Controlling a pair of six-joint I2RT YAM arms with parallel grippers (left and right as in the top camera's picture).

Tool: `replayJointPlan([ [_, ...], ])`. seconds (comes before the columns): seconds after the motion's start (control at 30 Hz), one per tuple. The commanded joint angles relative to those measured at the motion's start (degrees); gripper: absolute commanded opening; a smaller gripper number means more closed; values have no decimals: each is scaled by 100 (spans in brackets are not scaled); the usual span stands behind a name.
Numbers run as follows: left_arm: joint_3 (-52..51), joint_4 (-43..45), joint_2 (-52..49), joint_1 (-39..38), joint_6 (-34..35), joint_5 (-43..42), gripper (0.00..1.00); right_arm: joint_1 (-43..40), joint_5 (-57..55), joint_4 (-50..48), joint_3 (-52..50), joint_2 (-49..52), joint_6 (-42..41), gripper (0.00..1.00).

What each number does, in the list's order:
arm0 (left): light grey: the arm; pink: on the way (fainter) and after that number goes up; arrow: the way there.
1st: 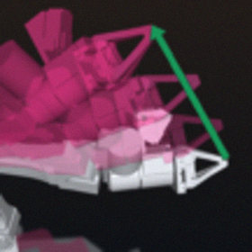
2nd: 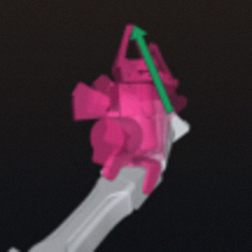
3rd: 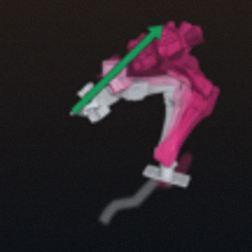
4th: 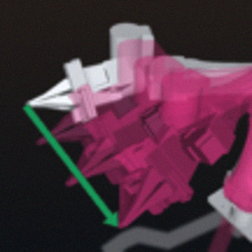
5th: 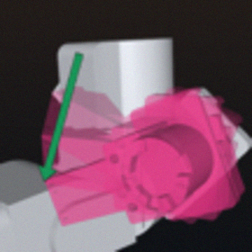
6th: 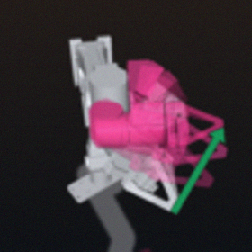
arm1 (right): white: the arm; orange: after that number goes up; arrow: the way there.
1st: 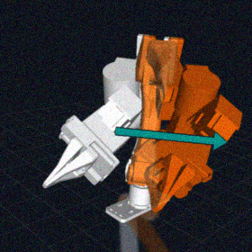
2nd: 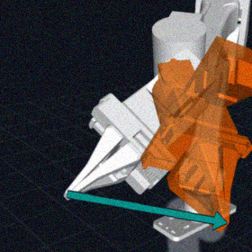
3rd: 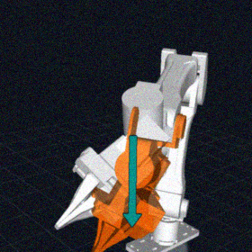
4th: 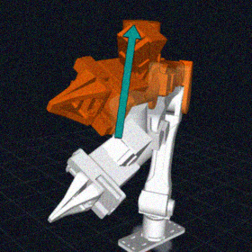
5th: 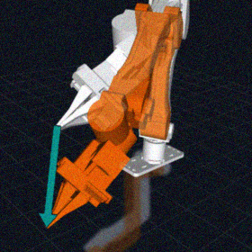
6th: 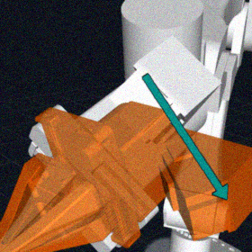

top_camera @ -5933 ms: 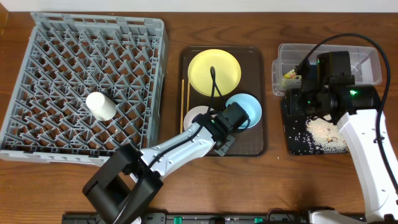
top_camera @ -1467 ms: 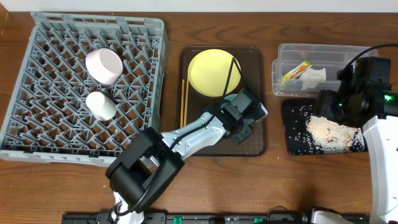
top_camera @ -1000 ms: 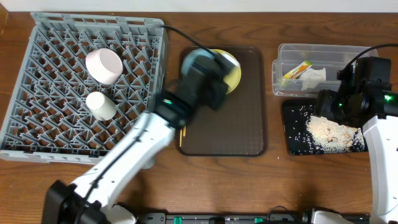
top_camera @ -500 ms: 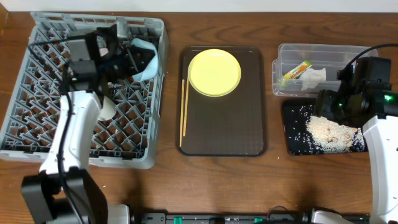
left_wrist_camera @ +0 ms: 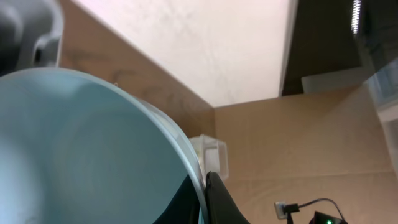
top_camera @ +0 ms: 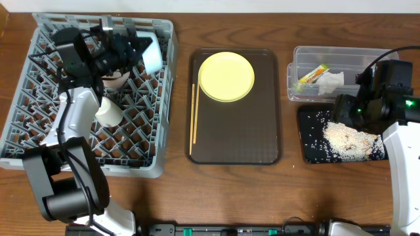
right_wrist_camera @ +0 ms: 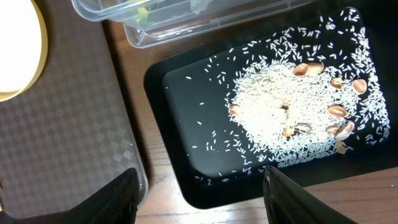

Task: Sort waste into correct bins and load items into the dishwasher
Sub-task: 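Carry the blue bowl to the dish rack with the left gripper, then lower the blue bowl into the back of the rack and release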

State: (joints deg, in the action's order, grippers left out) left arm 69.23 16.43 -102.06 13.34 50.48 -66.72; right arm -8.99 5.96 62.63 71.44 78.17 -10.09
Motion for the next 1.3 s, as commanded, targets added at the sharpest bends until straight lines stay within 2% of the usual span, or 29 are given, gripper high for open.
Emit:
replayJointPlan([
  [0.0,37,219,-50,20,487,422,6,-74,13,0,9,-76,-15,62],
  [0.17,37,387,-55,20,501,1211,6,-74,13,15,9,-76,-15,61],
  [0.3,37,411,-72,2,776,1469,6,-74,13,15,9,-76,-15,61],
  [0.5,37,796,-74,-275,645,1836,6,-74,17,42,9,-76,-13,61],
  [0.73,39,1099,-254,-446,573,1652,6,-74,31,42,9,-76,-13,61],
  [0.9,39,1130,-446,-608,310,1998,6,-74,31,63,9,-76,-13,61],
  [1.27,37,964,-544,-577,269,2151,6,-74,31,90,9,-76,-13,61],
])
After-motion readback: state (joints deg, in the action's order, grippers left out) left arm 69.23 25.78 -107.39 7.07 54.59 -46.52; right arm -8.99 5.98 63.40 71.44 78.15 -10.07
